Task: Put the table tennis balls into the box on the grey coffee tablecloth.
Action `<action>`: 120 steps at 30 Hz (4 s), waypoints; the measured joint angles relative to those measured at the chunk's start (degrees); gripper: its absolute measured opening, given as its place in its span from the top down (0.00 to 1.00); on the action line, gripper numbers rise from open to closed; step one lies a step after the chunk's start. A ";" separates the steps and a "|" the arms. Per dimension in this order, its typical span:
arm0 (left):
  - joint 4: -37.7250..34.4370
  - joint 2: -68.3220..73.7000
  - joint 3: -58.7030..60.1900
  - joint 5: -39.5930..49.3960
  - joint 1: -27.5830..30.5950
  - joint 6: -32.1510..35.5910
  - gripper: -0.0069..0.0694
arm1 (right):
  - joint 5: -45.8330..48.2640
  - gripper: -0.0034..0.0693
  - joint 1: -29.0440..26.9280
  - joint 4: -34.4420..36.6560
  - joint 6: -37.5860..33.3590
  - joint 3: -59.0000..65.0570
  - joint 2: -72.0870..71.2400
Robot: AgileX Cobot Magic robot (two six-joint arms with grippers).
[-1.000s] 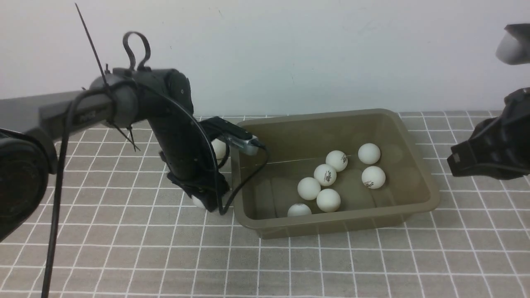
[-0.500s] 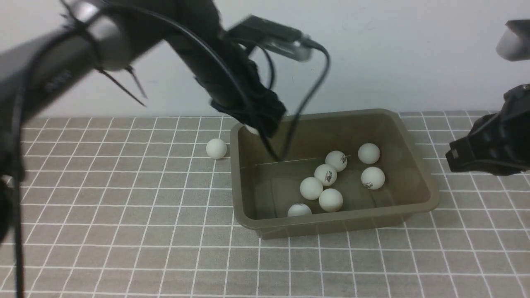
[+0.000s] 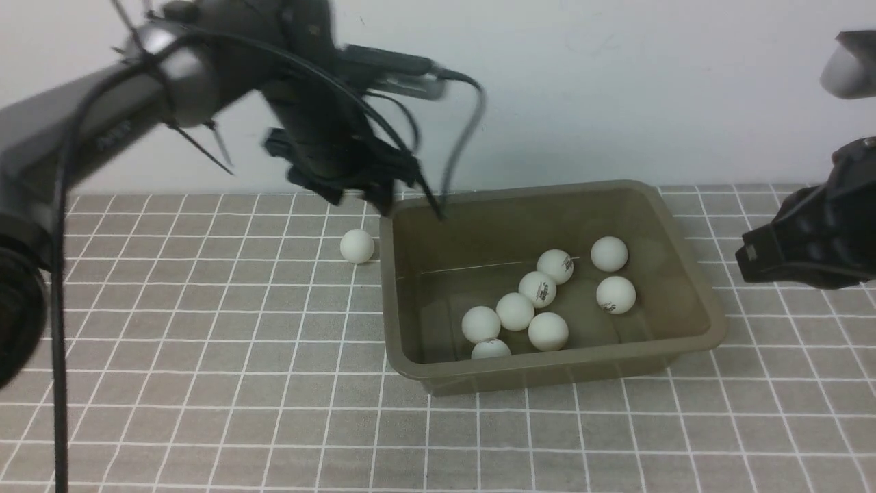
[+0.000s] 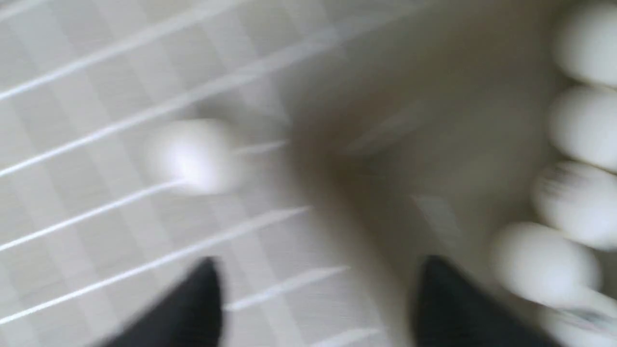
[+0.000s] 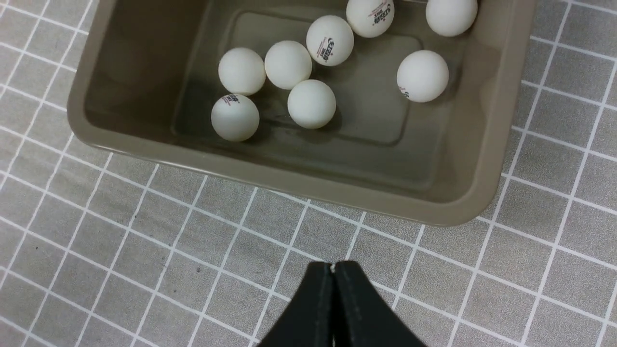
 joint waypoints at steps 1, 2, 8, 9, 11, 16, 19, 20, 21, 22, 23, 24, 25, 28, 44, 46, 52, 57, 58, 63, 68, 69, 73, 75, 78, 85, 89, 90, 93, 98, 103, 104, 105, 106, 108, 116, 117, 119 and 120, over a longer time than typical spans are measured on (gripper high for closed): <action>0.06 0.06 0.00 -0.45 1.89 0.00 0.67 | 0.02 0.97 0.00 0.00 0.00 0.00 0.00; 0.05 0.11 0.00 -1.15 3.70 0.99 0.75 | 0.02 0.97 0.00 0.00 0.07 0.00 0.00; -4.24 2.64 -0.33 -7.11 7.25 12.41 0.87 | -0.01 0.97 0.00 0.18 1.09 0.00 0.00; -5.16 3.32 -0.33 -7.67 7.15 13.72 0.84 | -0.01 0.97 0.00 0.31 1.09 0.00 0.00; -7.53 5.36 -0.33 -9.19 6.74 16.09 0.74 | -0.01 0.97 0.00 0.63 1.46 0.00 0.00; -10.61 9.23 -0.33 -11.79 6.33 17.10 0.42 | -0.01 0.97 0.00 1.16 1.67 0.00 0.00; -10.86 10.57 -0.33 -12.82 6.33 17.16 0.28 | -0.01 0.97 0.00 1.16 1.67 0.00 0.00; -10.99 10.99 -0.33 -13.19 6.33 17.16 0.25 | -0.01 0.97 0.00 1.16 1.67 0.00 0.00; -11.30 11.46 -0.33 -13.47 6.33 17.16 0.22 | -0.01 0.97 0.00 1.16 1.67 0.00 0.00; -11.58 11.79 -0.33 -13.52 6.33 17.17 0.21 | -0.01 0.97 0.00 1.21 1.68 0.00 0.00; -12.10 12.25 -0.33 -13.76 6.28 17.21 0.19 | 0.04 0.97 0.00 1.21 1.68 0.00 0.00; -12.28 12.42 -0.33 -13.88 6.28 17.21 0.19 | 0.04 0.97 0.00 1.21 1.68 0.00 0.00; -12.74 13.17 -0.33 -14.59 6.16 17.21 0.18 | 0.04 0.97 0.00 1.21 1.68 0.00 0.00; -13.27 14.79 -0.33 -15.37 5.80 17.21 0.18 | 0.04 0.97 0.00 1.21 1.73 0.00 0.00; -12.49 15.99 -2.83 -9.48 5.44 16.19 0.46 | 0.04 0.97 0.00 1.16 1.09 0.00 0.00; -11.17 15.69 -4.01 -7.36 5.51 15.09 0.46 | 0.04 0.97 0.00 1.16 1.09 0.00 0.00; -9.31 6.39 -10.82 3.71 6.53 12.20 0.46 | 0.31 0.97 0.00 0.94 1.09 0.00 0.00; -13.04 -2.90 -12.38 10.79 3.36 13.33 0.46 | 1.31 0.97 0.00 -3.05 3.19 0.00 0.00; -13.42 -3.70 -12.38 11.43 1.94 13.96 0.46 | 1.76 0.97 0.00 -4.65 4.30 0.00 0.00; -14.11 -1.86 -12.33 11.80 -4.37 14.63 0.46 | 3.15 0.97 0.00 -9.00 8.03 0.10 -2.31; -13.34 1.74 -12.33 11.86 -8.98 14.68 0.46 | 4.31 0.97 0.00 -9.01 8.60 0.44 -7.77; -12.02 3.06 -12.33 11.86 -10.02 14.59 0.45 | 4.64 0.97 0.00 -9.01 8.74 1.05 -10.23; -8.74 4.96 -12.33 11.86 -10.84 12.42 0.28 | 4.77 0.97 0.00 -9.01 8.85 3.41 -16.63; -7.21 5.27 -12.27 11.70 -10.89 10.86 0.18 | 3.44 0.97 0.00 -9.01 8.91 5.87 -20.94; -6.15 5.27 -12.23 10.75 -10.89 9.24 0.14 | 0.28 0.97 0.00 -9.01 8.97 9.33 -25.99; -4.14 3.42 -12.54 11.15 -10.89 6.10 0.72 | -16.91 0.97 0.00 -9.08 9.20 23.90 -43.30; -4.01 0.79 -12.59 11.43 -10.89 6.10 0.88 | -27.88 0.97 0.00 -9.47 9.26 31.14 -51.64; -3.93 -2.01 -12.60 11.63 -10.89 6.10 0.91 | -34.11 0.97 0.00 -9.71 9.31 34.25 -55.07; -3.74 -5.18 -12.14 11.87 -10.89 6.10 0.92 | -43.97 0.97 0.00 -10.00 9.37 39.39 -60.87; -3.63 -15.61 -6.32 9.33 -10.89 6.10 0.92 | -56.43 0.97 0.00 -10.22 9.37 45.91 -68.04; -3.56 -29.09 6.98 -0.38 -10.89 6.08 0.92 | -61.20 0.97 0.00 -10.22 9.37 46.90 -69.57; -3.56 -31.69 10.35 -2.99 -10.89 5.96 0.92 | -61.32 0.97 0.00 -10.22 9.37 46.91 -69.57; -3.56 -33.80 13.22 -4.89 -10.89 5.80 0.92 | -61.43 0.97 0.00 -10.22 9.37 46.97 -69.57; -3.56 -35.94 16.25 -6.97 -10.89 5.54 0.92 | -61.43 0.97 0.00 -10.22 9.37 46.97 -69.57; -3.56 -40.25 22.64 -11.38 -10.89 5.06 0.92 | -61.50 0.97 0.00 -10.22 9.37 46.97 -69.57; -3.56 -58.97 54.01 -36.50 -10.89 4.13 0.92 | -61.66 0.97 0.00 -10.22 9.37 46.97 -69.57; -3.61 -60.44 56.65 -39.42 -10.89 4.08 0.92 | -61.66 0.97 0.00 -10.22 9.37 46.97 -69.57; -3.68 -64.64 64.55 -46.00 -10.89 3.98 0.92 | -61.66 0.97 0.00 -10.22 9.37 46.97 -69.57; -3.68 -65.45 66.16 -47.54 -10.89 3.98 0.92 | -61.66 0.97 0.00 -10.22 9.37 46.97 -69.57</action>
